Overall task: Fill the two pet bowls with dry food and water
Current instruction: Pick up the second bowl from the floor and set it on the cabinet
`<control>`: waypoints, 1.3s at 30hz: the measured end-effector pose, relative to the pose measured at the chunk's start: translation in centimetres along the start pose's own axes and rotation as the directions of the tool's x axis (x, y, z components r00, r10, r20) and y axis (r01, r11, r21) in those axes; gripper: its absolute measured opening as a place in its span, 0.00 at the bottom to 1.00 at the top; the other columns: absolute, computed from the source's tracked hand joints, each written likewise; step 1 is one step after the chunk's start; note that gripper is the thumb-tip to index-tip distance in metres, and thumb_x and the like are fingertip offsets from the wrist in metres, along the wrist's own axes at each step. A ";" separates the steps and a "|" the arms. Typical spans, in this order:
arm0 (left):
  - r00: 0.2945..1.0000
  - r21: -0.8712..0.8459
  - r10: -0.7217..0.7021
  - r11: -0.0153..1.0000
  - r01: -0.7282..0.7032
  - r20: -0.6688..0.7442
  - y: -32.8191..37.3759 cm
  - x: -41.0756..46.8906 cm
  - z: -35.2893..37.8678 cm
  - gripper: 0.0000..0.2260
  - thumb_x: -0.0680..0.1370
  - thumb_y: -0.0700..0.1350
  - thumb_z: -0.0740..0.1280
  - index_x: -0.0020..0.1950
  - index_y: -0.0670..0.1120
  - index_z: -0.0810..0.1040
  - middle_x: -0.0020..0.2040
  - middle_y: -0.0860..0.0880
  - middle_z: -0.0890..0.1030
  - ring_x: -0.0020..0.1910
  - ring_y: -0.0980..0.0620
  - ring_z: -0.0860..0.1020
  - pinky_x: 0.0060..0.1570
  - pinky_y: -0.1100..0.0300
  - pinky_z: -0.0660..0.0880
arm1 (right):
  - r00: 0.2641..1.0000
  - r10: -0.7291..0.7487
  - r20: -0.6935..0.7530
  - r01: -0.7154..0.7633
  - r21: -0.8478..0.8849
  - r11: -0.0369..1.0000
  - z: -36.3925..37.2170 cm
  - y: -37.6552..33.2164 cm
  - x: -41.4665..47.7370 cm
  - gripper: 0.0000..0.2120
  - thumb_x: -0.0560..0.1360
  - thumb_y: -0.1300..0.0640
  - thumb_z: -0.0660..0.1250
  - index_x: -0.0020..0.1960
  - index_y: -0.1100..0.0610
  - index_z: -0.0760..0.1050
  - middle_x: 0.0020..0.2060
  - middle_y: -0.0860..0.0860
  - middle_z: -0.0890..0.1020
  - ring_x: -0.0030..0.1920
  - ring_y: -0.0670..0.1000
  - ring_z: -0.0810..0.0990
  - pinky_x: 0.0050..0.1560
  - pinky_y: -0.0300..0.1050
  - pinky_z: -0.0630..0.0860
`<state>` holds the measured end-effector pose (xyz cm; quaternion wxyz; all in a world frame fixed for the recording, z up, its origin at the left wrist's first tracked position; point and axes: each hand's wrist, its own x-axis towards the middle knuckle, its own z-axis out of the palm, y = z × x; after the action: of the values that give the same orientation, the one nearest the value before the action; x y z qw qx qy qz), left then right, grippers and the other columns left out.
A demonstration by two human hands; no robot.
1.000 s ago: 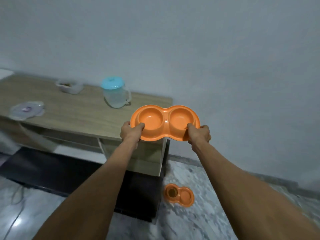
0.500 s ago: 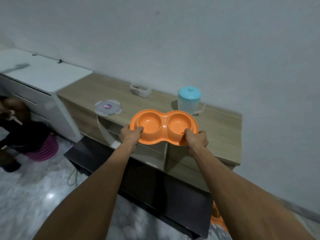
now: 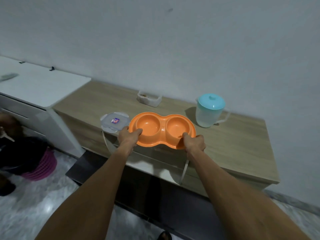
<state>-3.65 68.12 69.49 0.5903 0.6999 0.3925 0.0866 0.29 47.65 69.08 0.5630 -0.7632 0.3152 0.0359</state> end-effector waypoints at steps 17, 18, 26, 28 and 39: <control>0.975 0.191 -0.065 0.981 0.024 0.211 1.4 11.9 4.5 0.18 0.74 0.45 0.72 0.61 0.40 0.76 0.54 0.41 0.80 0.50 0.41 0.81 0.44 0.48 0.81 | 0.981 0.169 -0.095 -0.175 -0.055 0.983 7.6 -1.0 6.9 0.26 0.70 0.47 0.72 0.62 0.59 0.71 0.58 0.61 0.77 0.57 0.64 0.78 0.58 0.57 0.78; 0.971 0.184 -0.074 0.982 0.032 0.226 1.5 12.4 4.7 0.21 0.75 0.44 0.72 0.65 0.39 0.74 0.53 0.44 0.78 0.49 0.42 0.80 0.47 0.46 0.81 | 0.979 0.176 -0.104 -0.182 -0.055 0.982 7.9 -1.1 7.0 0.27 0.70 0.47 0.72 0.62 0.59 0.71 0.58 0.61 0.77 0.57 0.64 0.78 0.58 0.58 0.78; 0.948 0.247 -0.090 0.969 0.012 0.305 1.2 15.8 4.6 0.21 0.71 0.50 0.73 0.60 0.42 0.77 0.55 0.45 0.78 0.55 0.40 0.80 0.53 0.44 0.80 | 0.957 0.199 -0.209 -0.221 -0.087 0.971 10.3 -1.2 7.1 0.26 0.71 0.45 0.71 0.63 0.59 0.71 0.59 0.61 0.76 0.58 0.64 0.77 0.59 0.59 0.77; 0.941 0.279 -0.104 0.960 0.010 0.323 0.6 17.5 4.5 0.20 0.65 0.56 0.73 0.50 0.46 0.77 0.54 0.44 0.82 0.51 0.42 0.81 0.51 0.44 0.81 | 0.947 0.210 -0.241 -0.237 -0.088 0.967 10.9 -1.2 6.8 0.27 0.70 0.44 0.70 0.62 0.59 0.72 0.59 0.61 0.77 0.57 0.64 0.78 0.59 0.59 0.78; 0.934 0.410 -0.012 0.900 -0.145 0.357 0.3 20.5 3.8 0.29 0.64 0.60 0.72 0.56 0.41 0.79 0.53 0.41 0.82 0.50 0.39 0.82 0.50 0.48 0.80 | 0.919 0.210 -0.334 -0.247 -0.073 0.966 14.0 -1.4 6.3 0.28 0.68 0.43 0.70 0.59 0.61 0.76 0.55 0.62 0.80 0.53 0.65 0.80 0.54 0.60 0.80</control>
<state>12.63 78.62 61.64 0.4784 0.8301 0.2655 -0.1081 10.25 57.44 62.62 0.4512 -0.7473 0.4878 -0.0063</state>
